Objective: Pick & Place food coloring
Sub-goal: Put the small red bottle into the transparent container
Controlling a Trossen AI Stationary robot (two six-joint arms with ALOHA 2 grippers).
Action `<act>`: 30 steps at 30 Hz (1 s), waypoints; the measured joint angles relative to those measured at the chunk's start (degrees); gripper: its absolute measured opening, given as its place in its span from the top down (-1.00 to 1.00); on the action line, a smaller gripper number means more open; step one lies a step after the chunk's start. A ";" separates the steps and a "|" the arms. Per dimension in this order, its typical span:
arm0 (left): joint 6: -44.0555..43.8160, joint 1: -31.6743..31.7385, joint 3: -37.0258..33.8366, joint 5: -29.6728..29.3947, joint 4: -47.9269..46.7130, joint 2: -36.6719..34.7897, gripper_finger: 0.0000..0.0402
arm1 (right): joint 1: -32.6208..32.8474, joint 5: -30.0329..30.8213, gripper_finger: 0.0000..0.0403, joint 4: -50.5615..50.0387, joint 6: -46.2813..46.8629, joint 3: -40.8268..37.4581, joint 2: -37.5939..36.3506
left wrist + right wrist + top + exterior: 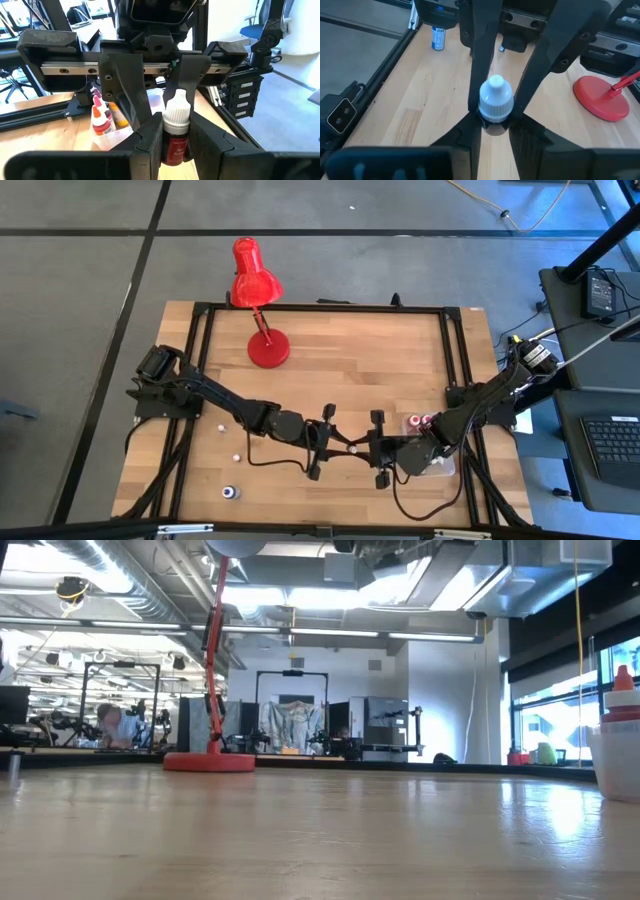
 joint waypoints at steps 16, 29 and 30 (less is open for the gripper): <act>0.67 -0.66 0.13 -2.46 -8.07 -1.70 -0.02 | -0.07 2.85 0.57 -4.74 1.97 -0.02 -0.01; -11.83 -0.74 0.02 -11.83 -30.41 -3.85 -0.05 | 0.22 -8.62 0.57 -23.34 19.78 0.04 -1.93; -13.77 -0.61 0.02 -11.97 -32.55 -3.89 -0.05 | 0.20 -10.31 0.57 -26.58 22.75 0.02 -2.36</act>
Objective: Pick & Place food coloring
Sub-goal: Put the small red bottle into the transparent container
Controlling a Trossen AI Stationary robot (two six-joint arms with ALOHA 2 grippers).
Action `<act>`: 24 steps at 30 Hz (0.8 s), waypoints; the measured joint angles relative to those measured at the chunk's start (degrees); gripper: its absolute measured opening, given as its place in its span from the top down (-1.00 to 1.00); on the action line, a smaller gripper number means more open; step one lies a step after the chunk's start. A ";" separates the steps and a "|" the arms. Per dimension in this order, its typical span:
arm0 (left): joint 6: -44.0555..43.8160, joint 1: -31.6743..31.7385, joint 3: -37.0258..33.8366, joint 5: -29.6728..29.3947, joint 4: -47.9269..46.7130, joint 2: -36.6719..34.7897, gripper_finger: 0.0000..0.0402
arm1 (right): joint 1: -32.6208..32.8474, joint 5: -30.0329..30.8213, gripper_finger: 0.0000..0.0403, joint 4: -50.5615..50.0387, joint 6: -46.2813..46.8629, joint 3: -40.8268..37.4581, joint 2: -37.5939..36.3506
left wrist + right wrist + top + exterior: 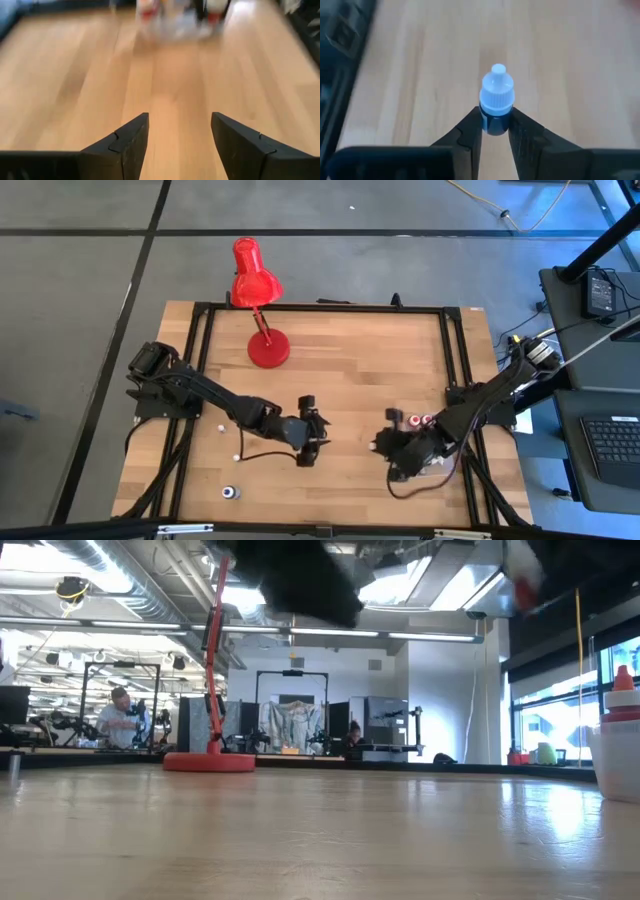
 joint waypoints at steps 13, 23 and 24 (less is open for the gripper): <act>-12.45 0.79 0.00 -0.15 -14.01 0.04 -0.06 | 9.39 -18.46 0.57 -27.38 40.87 0.26 -6.63; -16.37 0.74 0.00 9.13 -26.22 0.04 -0.06 | 16.53 -19.46 0.57 -26.51 56.66 -6.04 -4.04; -17.74 0.74 0.00 9.51 -27.90 0.04 -0.06 | 16.65 -19.44 0.57 -26.03 56.80 -6.68 -3.77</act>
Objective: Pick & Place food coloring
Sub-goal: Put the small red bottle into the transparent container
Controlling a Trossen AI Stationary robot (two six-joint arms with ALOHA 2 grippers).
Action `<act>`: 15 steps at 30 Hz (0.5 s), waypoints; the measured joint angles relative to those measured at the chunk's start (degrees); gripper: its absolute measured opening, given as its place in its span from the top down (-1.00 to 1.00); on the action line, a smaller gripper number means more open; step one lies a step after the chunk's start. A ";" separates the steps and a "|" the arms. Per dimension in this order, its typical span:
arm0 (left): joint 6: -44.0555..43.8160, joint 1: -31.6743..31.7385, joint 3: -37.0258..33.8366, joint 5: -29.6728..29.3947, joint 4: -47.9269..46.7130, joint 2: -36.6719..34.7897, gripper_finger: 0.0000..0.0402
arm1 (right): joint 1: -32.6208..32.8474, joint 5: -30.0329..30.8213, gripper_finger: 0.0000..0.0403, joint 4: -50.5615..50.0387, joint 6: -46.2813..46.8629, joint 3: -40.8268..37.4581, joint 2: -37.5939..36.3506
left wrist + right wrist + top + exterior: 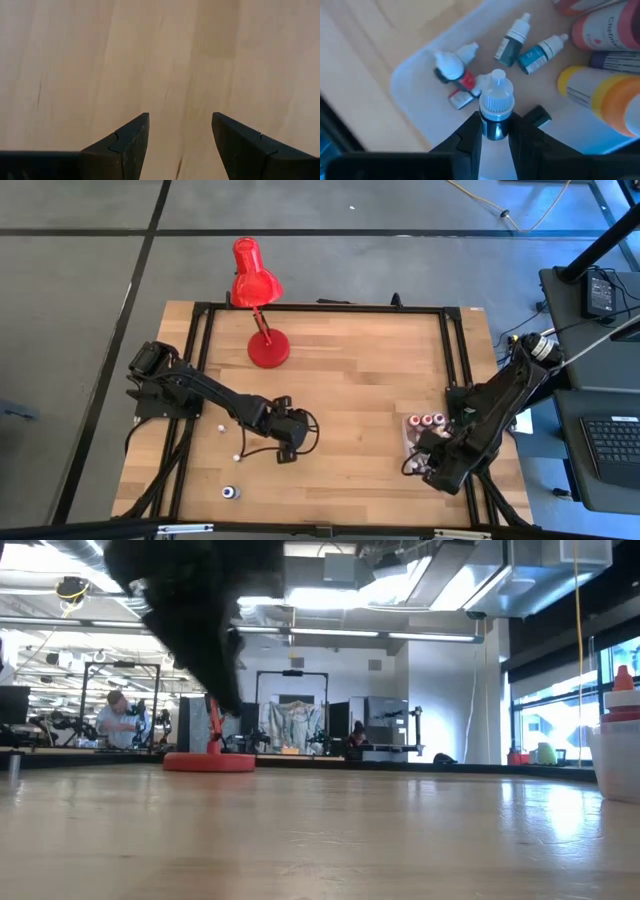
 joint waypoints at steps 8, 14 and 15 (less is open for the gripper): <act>-10.51 0.00 0.00 3.75 -11.66 0.02 -0.06 | 0.18 -0.31 0.57 7.10 -0.17 -5.28 0.55; -12.39 0.00 0.00 6.76 -16.70 0.04 -0.06 | 0.16 -0.28 0.48 9.29 -1.41 -6.50 0.60; -12.58 0.00 0.00 6.76 -16.66 0.04 -0.06 | 0.16 -0.28 0.46 9.45 -1.45 -6.50 0.60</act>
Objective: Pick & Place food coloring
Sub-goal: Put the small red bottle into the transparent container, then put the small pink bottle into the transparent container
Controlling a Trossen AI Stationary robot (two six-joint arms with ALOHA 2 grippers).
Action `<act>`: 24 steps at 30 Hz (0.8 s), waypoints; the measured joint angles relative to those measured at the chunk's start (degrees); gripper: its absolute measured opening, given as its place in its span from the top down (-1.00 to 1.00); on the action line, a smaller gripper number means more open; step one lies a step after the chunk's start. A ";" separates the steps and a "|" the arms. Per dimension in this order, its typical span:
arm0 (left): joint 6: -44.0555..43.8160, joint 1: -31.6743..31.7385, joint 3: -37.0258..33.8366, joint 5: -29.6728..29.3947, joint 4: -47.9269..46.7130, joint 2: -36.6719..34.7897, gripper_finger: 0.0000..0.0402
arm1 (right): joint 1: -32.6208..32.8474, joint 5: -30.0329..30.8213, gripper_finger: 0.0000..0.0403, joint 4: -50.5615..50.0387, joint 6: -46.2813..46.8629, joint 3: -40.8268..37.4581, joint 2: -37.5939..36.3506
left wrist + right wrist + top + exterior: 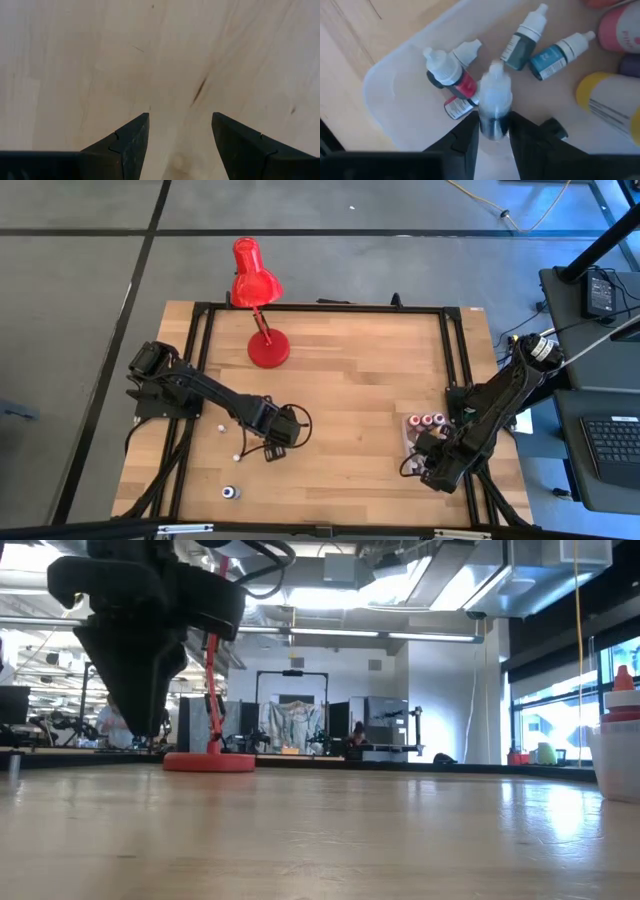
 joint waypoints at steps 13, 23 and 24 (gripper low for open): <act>-1.82 0.07 0.00 7.06 0.39 0.00 -0.06 | 0.00 0.00 0.28 0.04 -0.06 0.00 0.00; -16.08 -0.94 0.00 15.18 -5.46 0.00 -0.06 | 0.00 0.02 0.28 0.03 -0.08 0.00 0.00; -17.42 -1.25 0.00 15.10 -7.10 0.00 -0.06 | 0.00 0.02 0.28 0.03 -0.08 0.00 0.00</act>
